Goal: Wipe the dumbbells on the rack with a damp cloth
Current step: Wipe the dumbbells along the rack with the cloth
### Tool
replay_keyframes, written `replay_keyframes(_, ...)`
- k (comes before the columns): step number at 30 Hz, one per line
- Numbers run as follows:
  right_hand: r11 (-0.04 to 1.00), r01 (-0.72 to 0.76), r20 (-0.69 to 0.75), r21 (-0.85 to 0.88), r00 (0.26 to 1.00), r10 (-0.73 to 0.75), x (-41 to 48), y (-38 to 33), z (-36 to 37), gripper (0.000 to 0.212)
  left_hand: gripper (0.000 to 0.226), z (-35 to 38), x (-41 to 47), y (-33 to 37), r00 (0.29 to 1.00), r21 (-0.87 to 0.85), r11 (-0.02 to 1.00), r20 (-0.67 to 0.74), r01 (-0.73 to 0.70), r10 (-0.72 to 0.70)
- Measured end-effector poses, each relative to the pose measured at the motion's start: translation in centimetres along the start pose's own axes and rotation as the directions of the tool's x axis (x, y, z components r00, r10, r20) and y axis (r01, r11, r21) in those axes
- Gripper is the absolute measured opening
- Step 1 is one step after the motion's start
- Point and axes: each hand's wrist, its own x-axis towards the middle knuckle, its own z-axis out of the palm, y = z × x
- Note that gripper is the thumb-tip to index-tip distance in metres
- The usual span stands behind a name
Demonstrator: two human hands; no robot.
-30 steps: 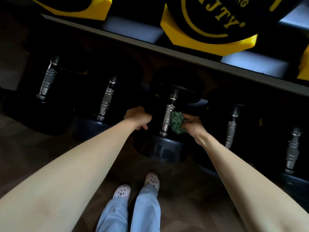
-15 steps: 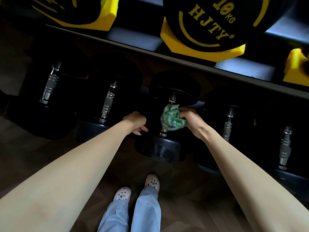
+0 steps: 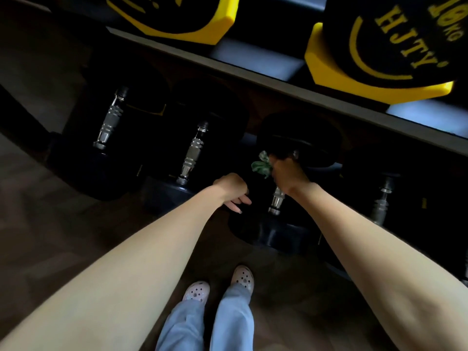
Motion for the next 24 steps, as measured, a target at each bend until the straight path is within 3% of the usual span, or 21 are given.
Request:
replay_keyframes(4,0.999,0.031,0.193,0.006,0.981,-0.032,-0.2,-0.7,1.5,0.042,0.038,-0.1,0.0,-1.0,1.000,-0.084,0.996,-0.013,-0.006,0.005)
replay_keyframes(7,0.996,0.087,0.249,-0.006,0.965,-0.082,-1.6,-0.9,2.4,0.044,0.037,-0.1,-0.2,-1.1,1.000,-0.084,0.996,-0.009,-0.015,0.014)
replay_keyframes(11,0.986,0.046,0.309,0.160,0.946,-0.095,-2.9,-0.2,1.0,0.046,0.037,-0.4,-0.7,-0.7,0.999,-0.045,0.999,0.031,-0.023,0.025)
replay_keyframes(15,0.938,-0.051,0.280,0.342,0.959,-0.050,-4.9,1.2,-0.3,0.054,0.035,-0.3,-1.0,-0.8,1.000,-0.034,0.999,0.001,-0.029,0.029)
replay_keyframes(19,0.810,-0.159,0.209,0.565,0.977,0.046,-8.0,2.9,-0.5,0.056,0.034,-0.1,-1.5,-0.8,0.999,-0.031,0.999,-0.011,-0.038,0.038)
replay_keyframes(24,0.748,-0.196,0.168,0.634,0.979,0.115,-10.2,3.1,-1.3,0.054,0.035,0.8,-2.3,-0.6,0.996,0.114,0.990,-0.005,-0.087,0.088)
